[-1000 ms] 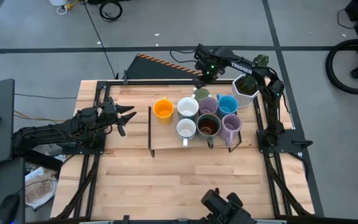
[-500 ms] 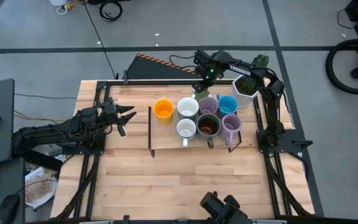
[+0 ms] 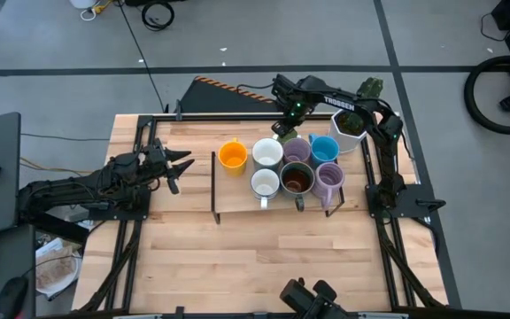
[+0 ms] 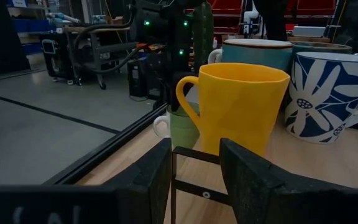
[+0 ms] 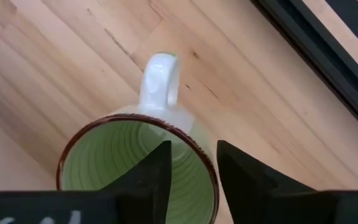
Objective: Place coffee mugs
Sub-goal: Put the green mug on the shelf
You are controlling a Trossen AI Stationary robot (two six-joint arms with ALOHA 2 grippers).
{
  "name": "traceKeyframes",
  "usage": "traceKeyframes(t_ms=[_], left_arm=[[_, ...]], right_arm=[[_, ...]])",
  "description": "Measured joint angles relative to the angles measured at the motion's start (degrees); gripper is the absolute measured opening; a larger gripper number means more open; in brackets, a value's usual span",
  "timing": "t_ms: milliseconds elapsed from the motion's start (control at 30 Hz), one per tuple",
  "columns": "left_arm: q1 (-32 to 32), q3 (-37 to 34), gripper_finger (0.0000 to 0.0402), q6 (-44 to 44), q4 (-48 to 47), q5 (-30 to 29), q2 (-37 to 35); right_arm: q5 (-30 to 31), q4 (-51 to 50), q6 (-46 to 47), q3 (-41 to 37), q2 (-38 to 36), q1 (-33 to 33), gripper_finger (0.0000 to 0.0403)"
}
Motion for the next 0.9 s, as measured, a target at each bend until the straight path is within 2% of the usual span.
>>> traceKeyframes(t_ms=[267,533,667,800,900], left_arm=[[0.0,0.0,0.0142,-0.01,-0.02,-0.02,0.01],[0.0,0.0,0.0142,0.0,0.0,0.0,-0.01],[0.0,0.0,0.0142,0.01,-0.02,-0.02,-0.01],[0.0,0.0,0.0142,0.01,-0.02,-0.01,0.0],[0.02,0.0,0.0142,0.0,-0.02,0.0,-0.02]], right_arm=[[-0.02,-0.09,-1.2,0.0,0.0,0.0,0.0086],[-0.09,-0.37,-1.79,0.0,0.0,0.0,0.0071],[-0.28,-0.52,-1.79,0.0,0.0,0.0,0.0049],[-2.46,-0.96,-1.83,0.0,0.0,0.03,0.0021],[-3.61,-1.03,-2.8,0.0,0.0,0.2,0.0016]])
